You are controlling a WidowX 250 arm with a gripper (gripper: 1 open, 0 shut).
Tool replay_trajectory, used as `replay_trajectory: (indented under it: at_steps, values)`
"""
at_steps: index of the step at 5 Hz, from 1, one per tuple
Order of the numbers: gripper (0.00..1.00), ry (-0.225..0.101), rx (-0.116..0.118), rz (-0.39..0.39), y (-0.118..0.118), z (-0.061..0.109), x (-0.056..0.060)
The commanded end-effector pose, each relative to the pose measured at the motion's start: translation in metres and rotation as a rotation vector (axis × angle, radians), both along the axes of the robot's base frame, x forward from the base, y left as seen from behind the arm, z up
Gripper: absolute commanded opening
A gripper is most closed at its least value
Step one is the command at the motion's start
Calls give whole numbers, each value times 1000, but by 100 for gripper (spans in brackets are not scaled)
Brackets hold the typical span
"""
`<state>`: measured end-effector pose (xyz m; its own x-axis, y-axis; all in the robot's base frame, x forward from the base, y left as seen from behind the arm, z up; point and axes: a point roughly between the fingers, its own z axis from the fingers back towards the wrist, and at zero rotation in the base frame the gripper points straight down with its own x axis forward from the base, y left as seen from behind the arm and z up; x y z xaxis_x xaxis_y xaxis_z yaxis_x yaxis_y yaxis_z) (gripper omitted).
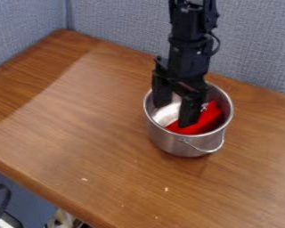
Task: Put the red object in the metal pot
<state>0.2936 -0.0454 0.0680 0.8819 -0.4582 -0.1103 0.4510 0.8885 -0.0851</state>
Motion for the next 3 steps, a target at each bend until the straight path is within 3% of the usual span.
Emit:
replay_trajectory:
  at_steps: [1,2,3]
  values:
    - [100,-82,-1,-82,-6,22,1]
    - [100,-86,1,-151,-8,21,-1]
    - [100,-88,8,-87,1,29,5]
